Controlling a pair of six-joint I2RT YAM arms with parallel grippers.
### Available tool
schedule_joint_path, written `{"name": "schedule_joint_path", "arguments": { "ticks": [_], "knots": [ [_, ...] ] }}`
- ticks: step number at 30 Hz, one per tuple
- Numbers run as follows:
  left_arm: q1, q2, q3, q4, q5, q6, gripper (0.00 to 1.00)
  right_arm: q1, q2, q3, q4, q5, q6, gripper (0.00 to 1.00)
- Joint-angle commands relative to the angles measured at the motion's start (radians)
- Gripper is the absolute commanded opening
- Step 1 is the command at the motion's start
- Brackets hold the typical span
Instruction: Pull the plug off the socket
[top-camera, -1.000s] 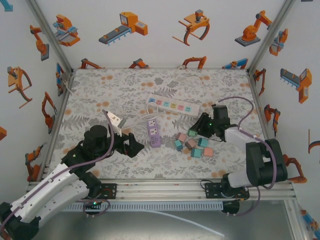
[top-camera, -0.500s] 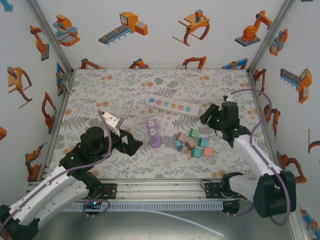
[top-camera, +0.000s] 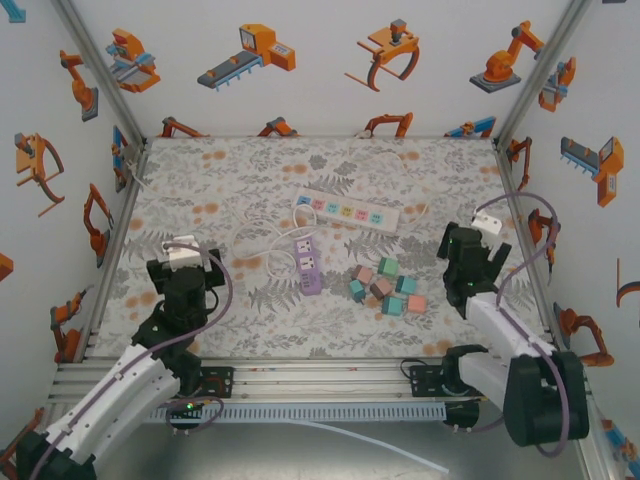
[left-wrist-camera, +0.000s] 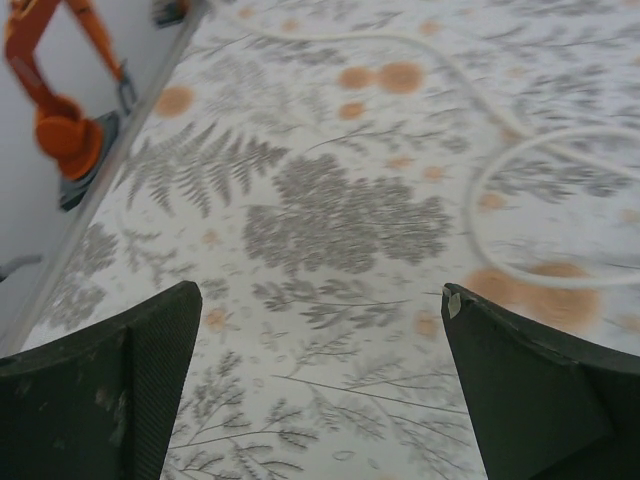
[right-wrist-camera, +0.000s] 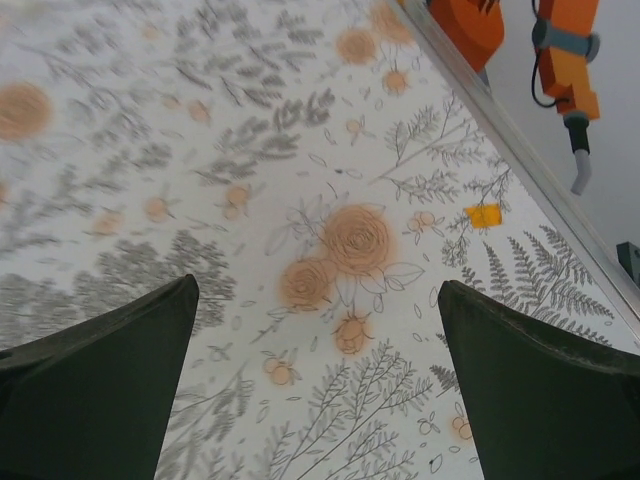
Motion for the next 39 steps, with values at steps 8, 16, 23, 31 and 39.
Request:
{"name": "schedule_joint_path", "arguments": {
  "ticks": [8,16,23,31,39],
  "knots": [
    [0.369,0.356,-0.094,0.515,0.225,-0.003,0.97,-0.063,0.385,0.007,0.573,-0.293,-0.156,0.98],
    [0.499,0.815,0.043,0.836,0.479,-0.02,0.97,-0.073,0.459,-0.018,0.699,-0.326,-0.162,0.99],
    [0.492,1.065,0.163,0.886,0.6,0.027,0.97,-0.073,0.455,-0.017,0.686,-0.326,-0.16,0.99],
    [0.476,1.061,0.163,0.871,0.588,0.041,0.97,-0.073,0.456,-0.017,0.686,-0.326,-0.16,0.99],
    [0.476,1.058,0.162,0.866,0.588,0.04,0.97,-0.077,0.457,-0.007,0.671,-0.343,-0.157,0.99]
  ]
}}
